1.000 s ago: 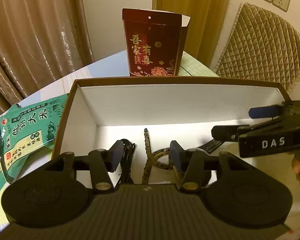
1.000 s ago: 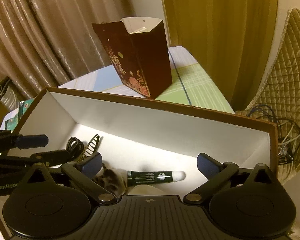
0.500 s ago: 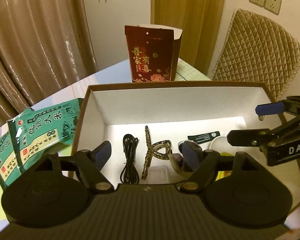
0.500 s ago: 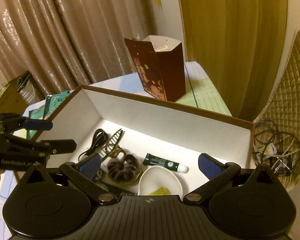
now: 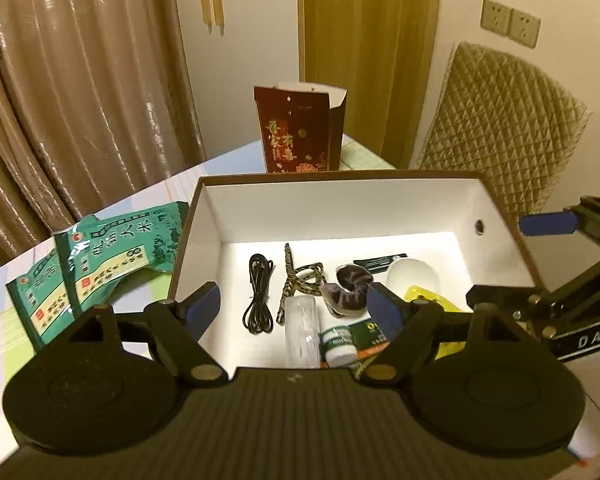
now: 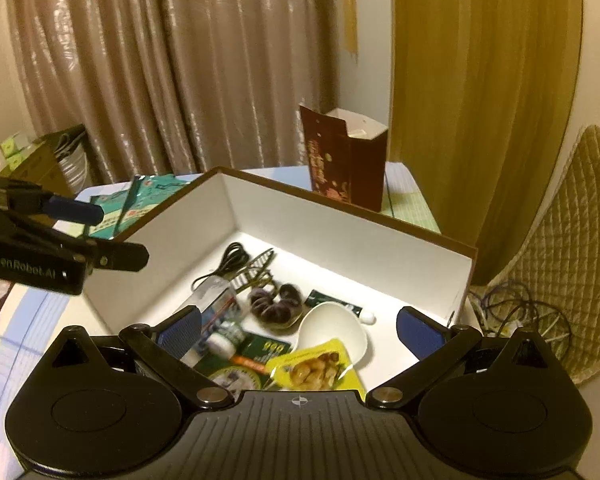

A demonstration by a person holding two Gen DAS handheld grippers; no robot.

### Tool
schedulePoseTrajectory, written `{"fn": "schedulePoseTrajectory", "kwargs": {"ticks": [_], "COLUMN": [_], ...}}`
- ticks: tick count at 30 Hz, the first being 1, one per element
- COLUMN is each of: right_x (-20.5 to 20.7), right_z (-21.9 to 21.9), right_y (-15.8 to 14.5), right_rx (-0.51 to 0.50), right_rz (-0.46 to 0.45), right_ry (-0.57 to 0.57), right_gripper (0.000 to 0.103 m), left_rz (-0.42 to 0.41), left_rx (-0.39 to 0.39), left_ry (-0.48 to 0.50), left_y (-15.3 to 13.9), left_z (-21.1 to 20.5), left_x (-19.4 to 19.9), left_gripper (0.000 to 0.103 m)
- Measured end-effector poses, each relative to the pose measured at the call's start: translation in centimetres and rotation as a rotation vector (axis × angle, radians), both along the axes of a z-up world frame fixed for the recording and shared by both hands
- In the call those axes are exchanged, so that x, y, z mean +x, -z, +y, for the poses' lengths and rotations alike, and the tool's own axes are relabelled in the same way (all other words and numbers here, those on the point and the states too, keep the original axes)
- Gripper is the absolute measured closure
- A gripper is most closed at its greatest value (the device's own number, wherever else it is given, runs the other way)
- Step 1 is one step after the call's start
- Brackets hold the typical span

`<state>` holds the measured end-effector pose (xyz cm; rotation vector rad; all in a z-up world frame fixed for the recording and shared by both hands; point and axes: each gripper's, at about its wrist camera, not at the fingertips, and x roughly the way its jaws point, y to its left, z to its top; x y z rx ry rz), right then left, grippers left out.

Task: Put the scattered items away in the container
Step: 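Withdraw both tools from the box toward the purple tube and swabs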

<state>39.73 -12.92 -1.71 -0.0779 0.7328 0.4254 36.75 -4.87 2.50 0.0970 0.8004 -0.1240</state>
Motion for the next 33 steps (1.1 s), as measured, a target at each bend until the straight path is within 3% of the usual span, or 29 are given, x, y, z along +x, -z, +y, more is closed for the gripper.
{"fn": "schedulePoseTrajectory", "kwargs": {"ticks": [8,15,33], "right_x": [-4.6,-8.4,-14.1], "right_z": [0.8,1.4,2.8], "right_y": [-1.1,-1.2,-0.2], "right_rx": [0.001,0.016,-0.031], "right_rz": [-0.033,-0.05,-0.006], "right_ry": [0.0,-0.029,-0.049], "right_gripper": [0.002,0.002,0.002], "left_rz": [-0.009,-0.042,-0.016], "left_rx": [0.047,0.012,-0.017], "left_ry": [-0.087,-0.117,-0.149], "left_y": [-1.6,-2.9,-1.8], "left_z": [-0.4,-0.6,-0.6], "left_x": [-5.4,-10.2,-18.0], "left_gripper": [0.026,0.023,0.023]}}
